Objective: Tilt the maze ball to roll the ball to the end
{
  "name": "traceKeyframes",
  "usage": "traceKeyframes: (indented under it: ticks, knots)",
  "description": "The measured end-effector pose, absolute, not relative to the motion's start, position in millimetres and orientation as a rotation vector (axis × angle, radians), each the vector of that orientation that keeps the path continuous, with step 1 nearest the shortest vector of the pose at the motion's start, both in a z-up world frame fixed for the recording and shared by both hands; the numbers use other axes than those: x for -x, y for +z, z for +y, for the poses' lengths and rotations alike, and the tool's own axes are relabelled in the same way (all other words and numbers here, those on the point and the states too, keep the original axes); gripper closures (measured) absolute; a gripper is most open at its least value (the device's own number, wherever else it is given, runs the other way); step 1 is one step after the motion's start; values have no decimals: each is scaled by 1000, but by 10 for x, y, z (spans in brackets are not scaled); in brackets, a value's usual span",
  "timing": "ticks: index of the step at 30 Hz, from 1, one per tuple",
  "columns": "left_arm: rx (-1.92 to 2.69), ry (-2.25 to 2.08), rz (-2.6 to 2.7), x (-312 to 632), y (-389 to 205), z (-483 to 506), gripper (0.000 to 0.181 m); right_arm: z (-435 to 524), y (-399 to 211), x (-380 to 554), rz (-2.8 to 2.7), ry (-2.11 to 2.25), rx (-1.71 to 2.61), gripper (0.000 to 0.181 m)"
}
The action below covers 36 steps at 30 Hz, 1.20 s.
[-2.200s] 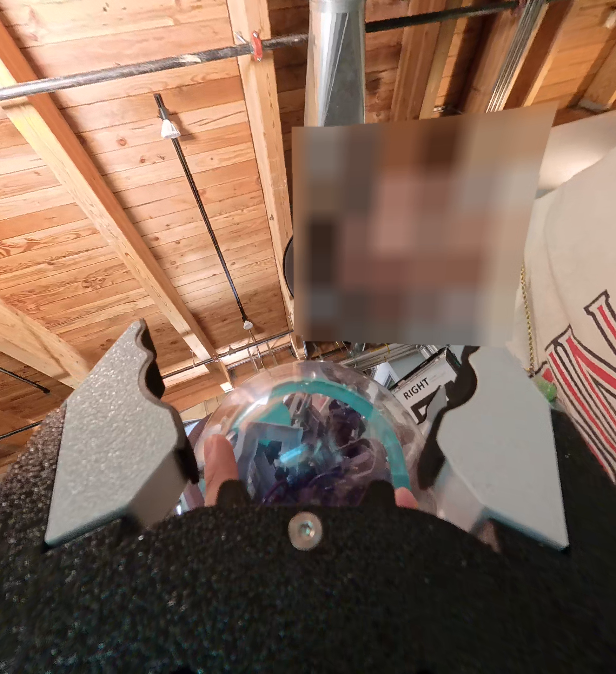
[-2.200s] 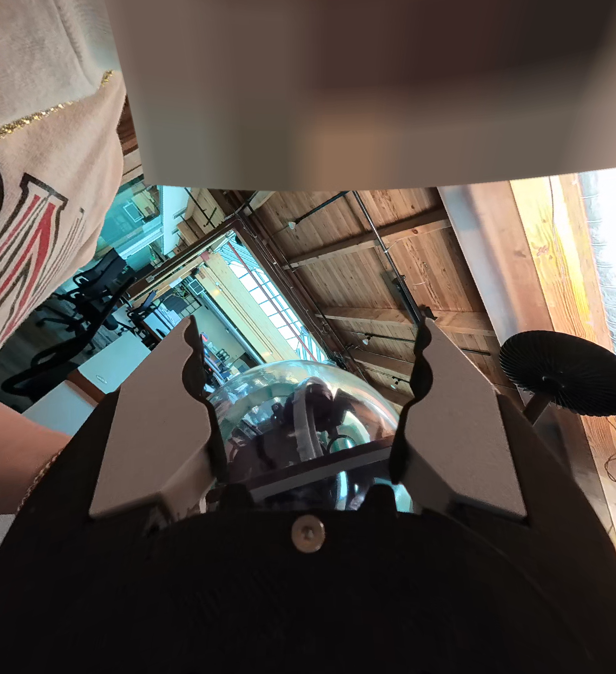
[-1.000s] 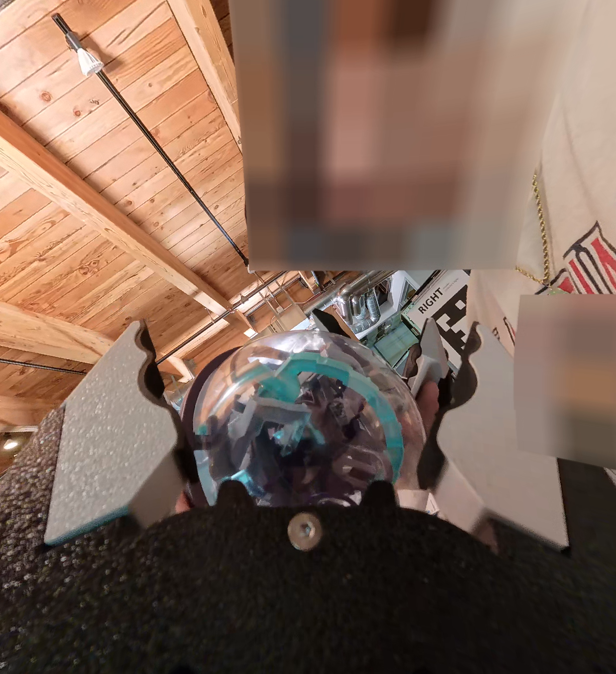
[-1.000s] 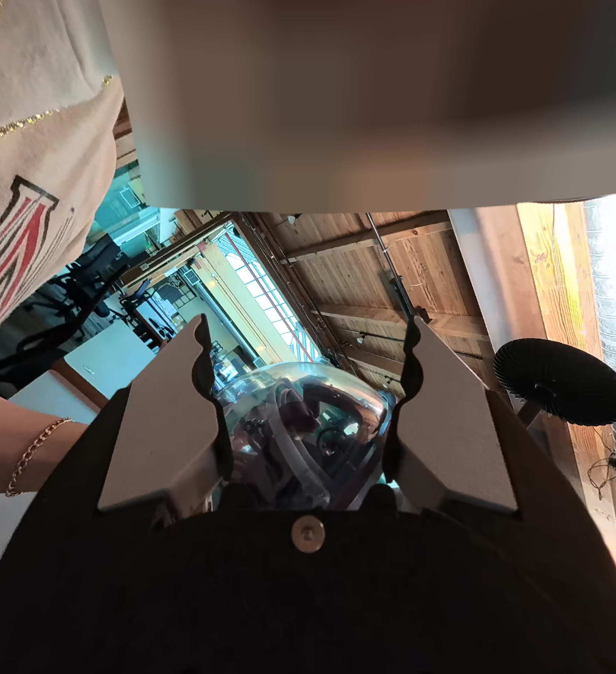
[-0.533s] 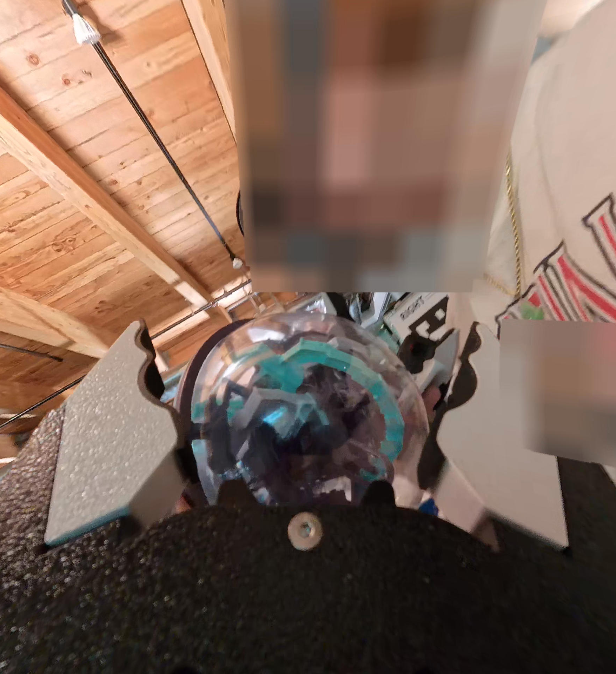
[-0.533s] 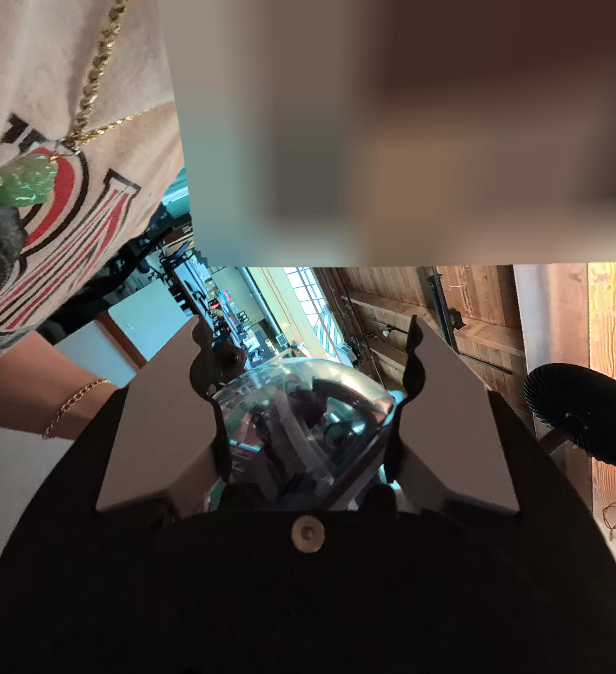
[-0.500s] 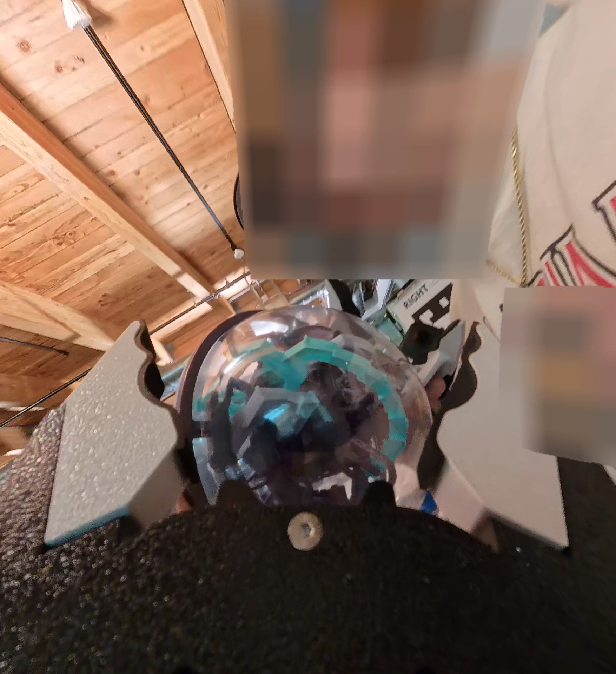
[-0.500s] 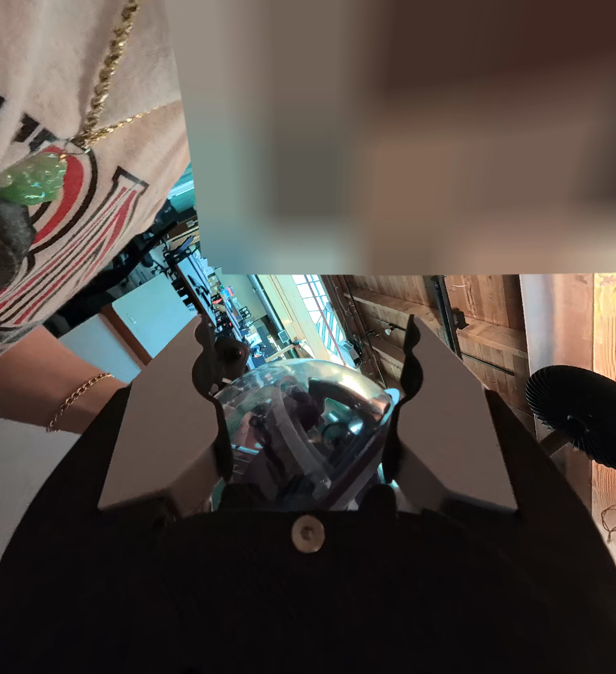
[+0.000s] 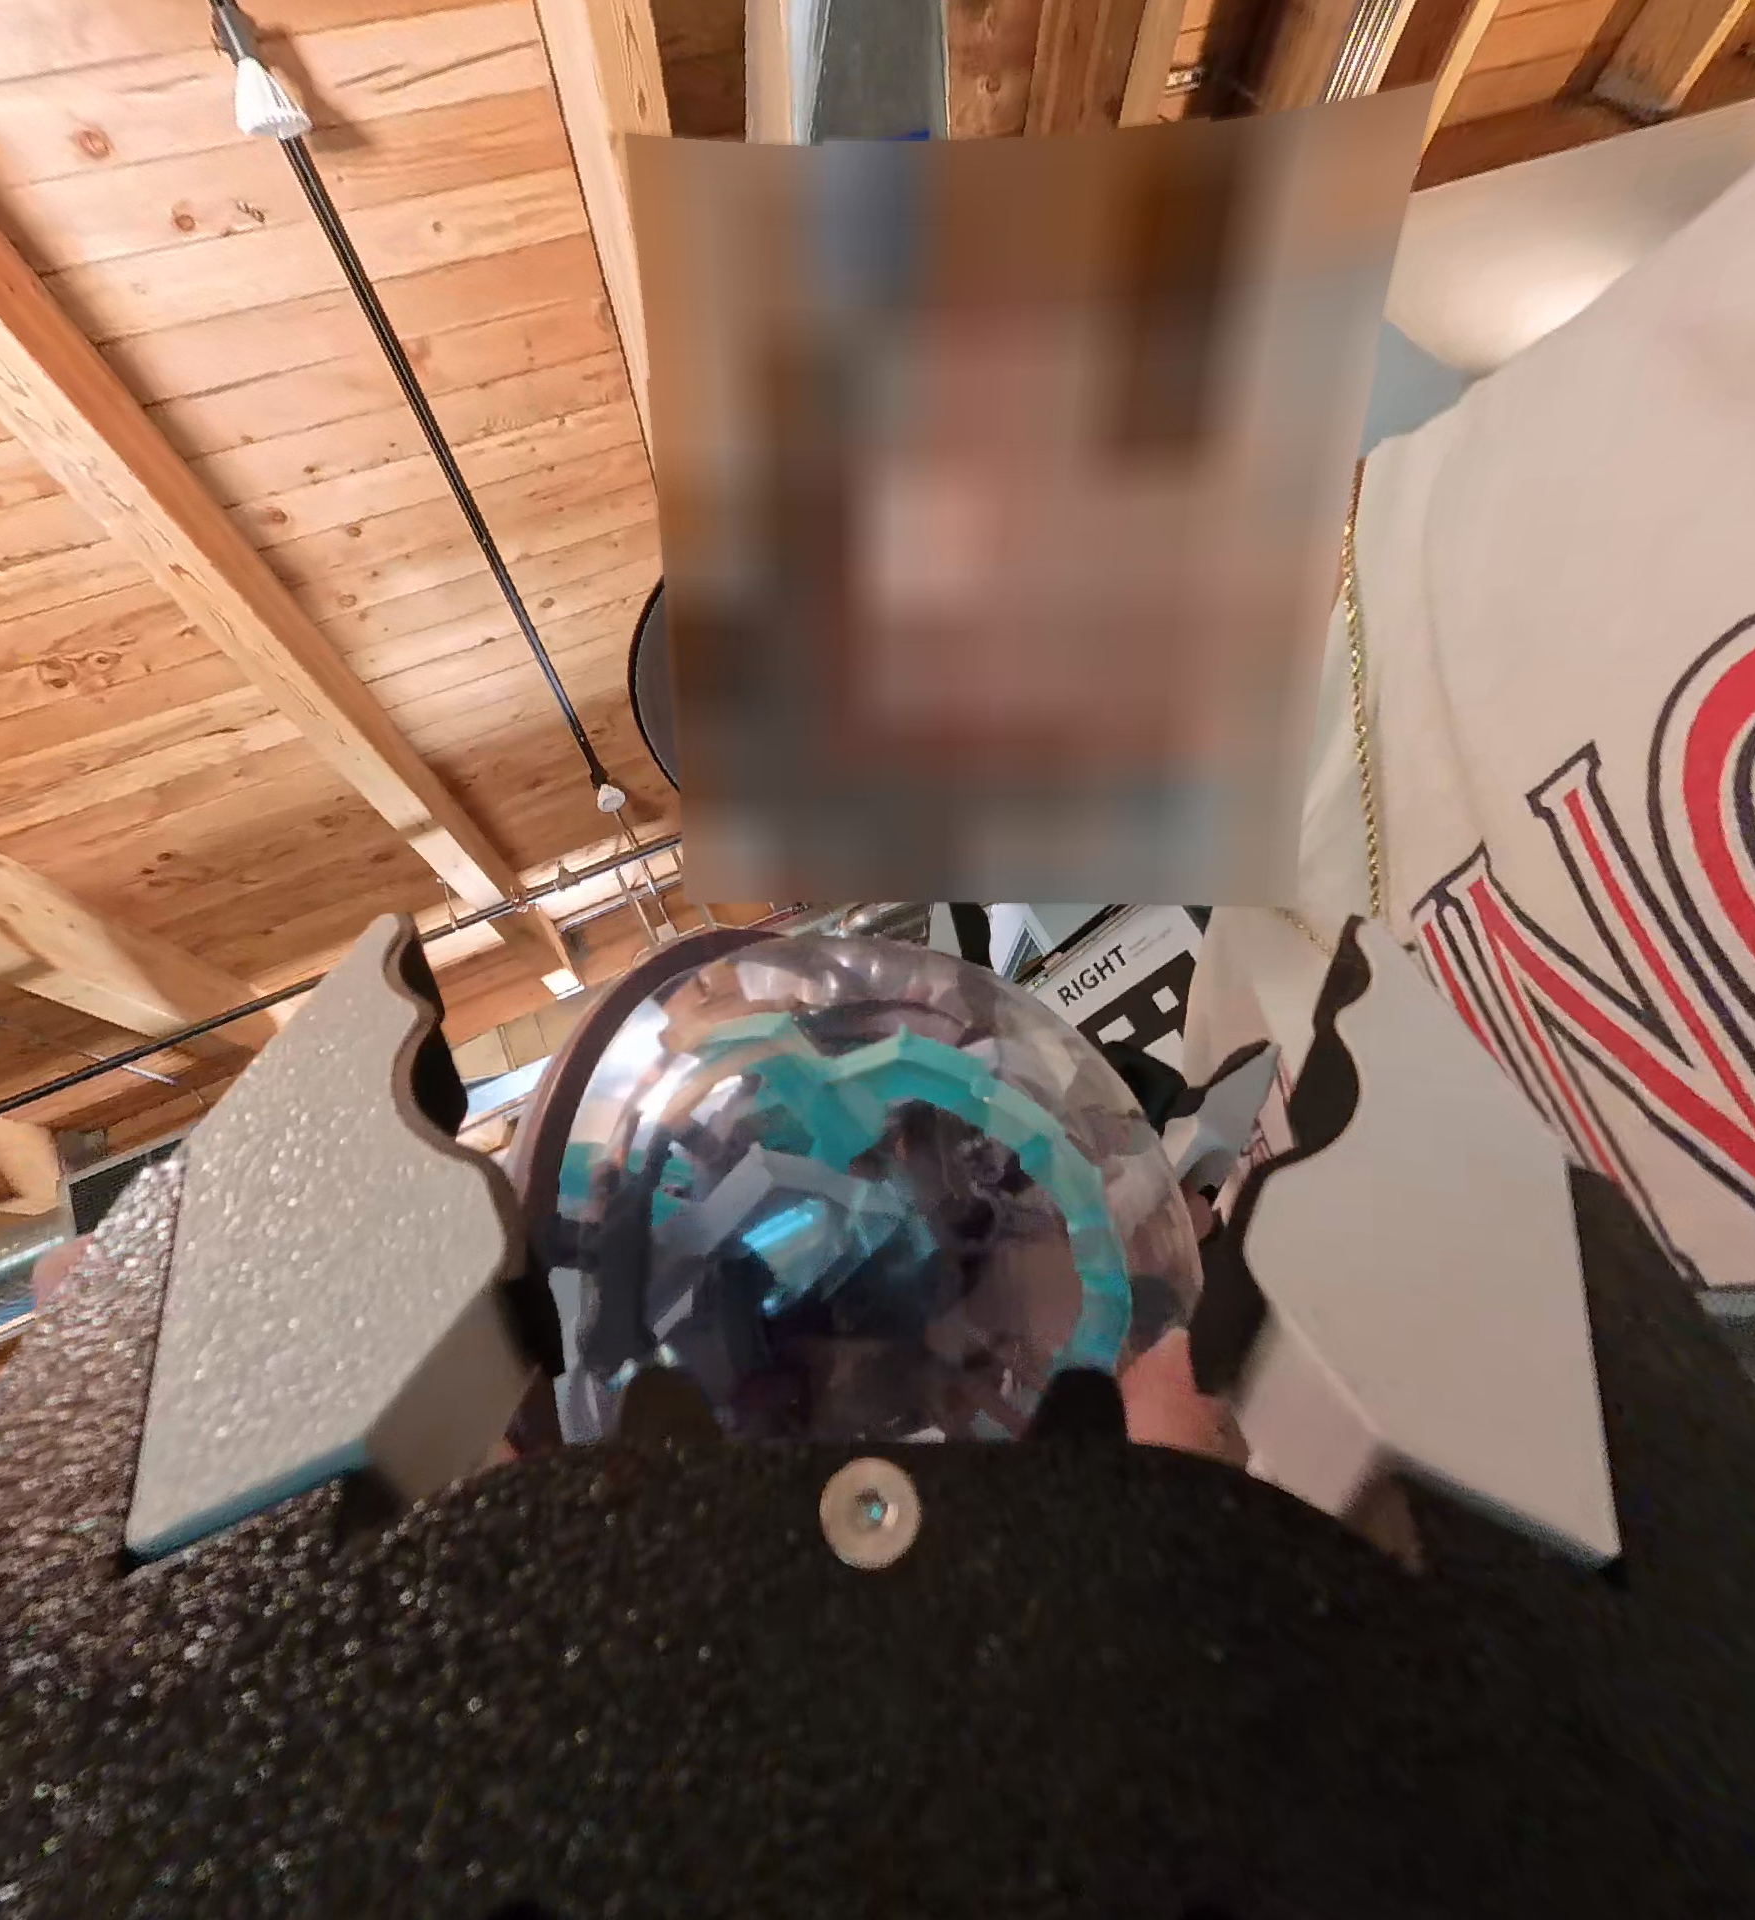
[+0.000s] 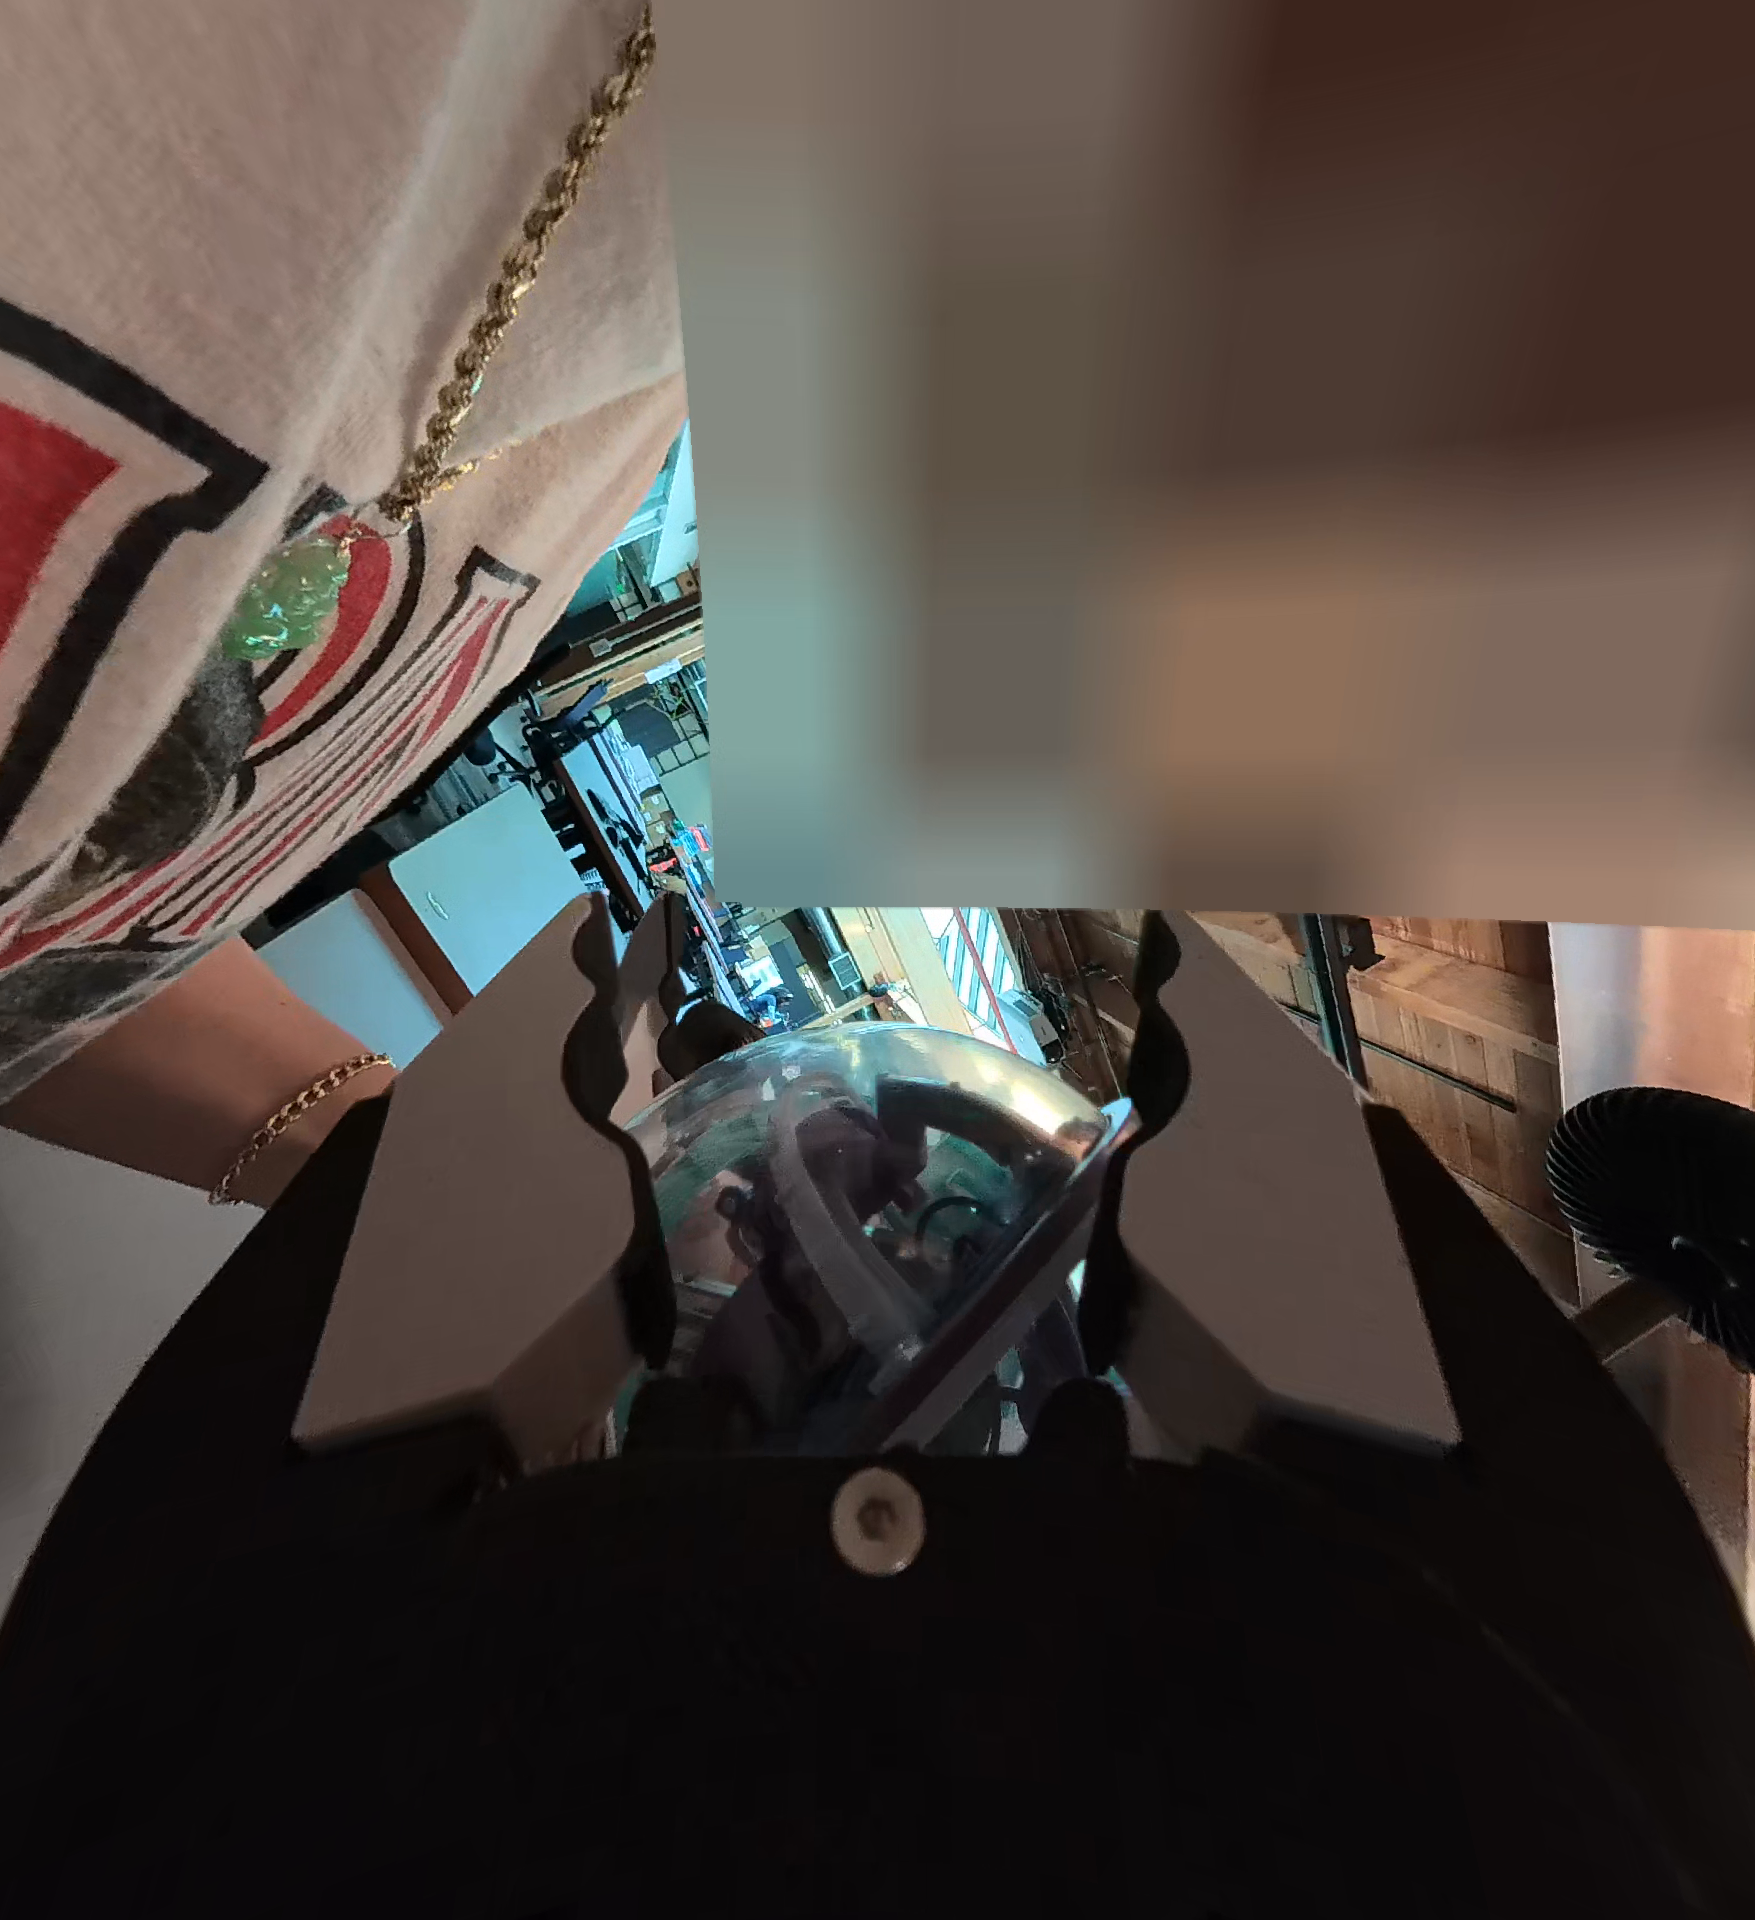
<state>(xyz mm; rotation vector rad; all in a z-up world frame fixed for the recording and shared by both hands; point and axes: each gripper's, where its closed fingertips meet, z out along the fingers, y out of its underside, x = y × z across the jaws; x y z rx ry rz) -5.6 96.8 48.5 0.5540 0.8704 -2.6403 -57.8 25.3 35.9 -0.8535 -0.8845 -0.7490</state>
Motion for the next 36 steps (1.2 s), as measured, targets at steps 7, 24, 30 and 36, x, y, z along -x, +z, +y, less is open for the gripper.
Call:
traceKeyframes:
  ticks: [7,24,30,36]
  knots:
    - [-543,-2502,865,52,533,869,24,84,440,433,-787,-682,794,85]
    - [-379,-2276,911,-62,655,797,23,-147,662,-66,-485,-490,636,79]
    - [-243,-2274,882,-195,678,895,24,-161,777,-294,-332,-476,604,78]
    - [-55,-2433,750,-361,664,1159,24,19,843,-311,-299,-559,685,81]
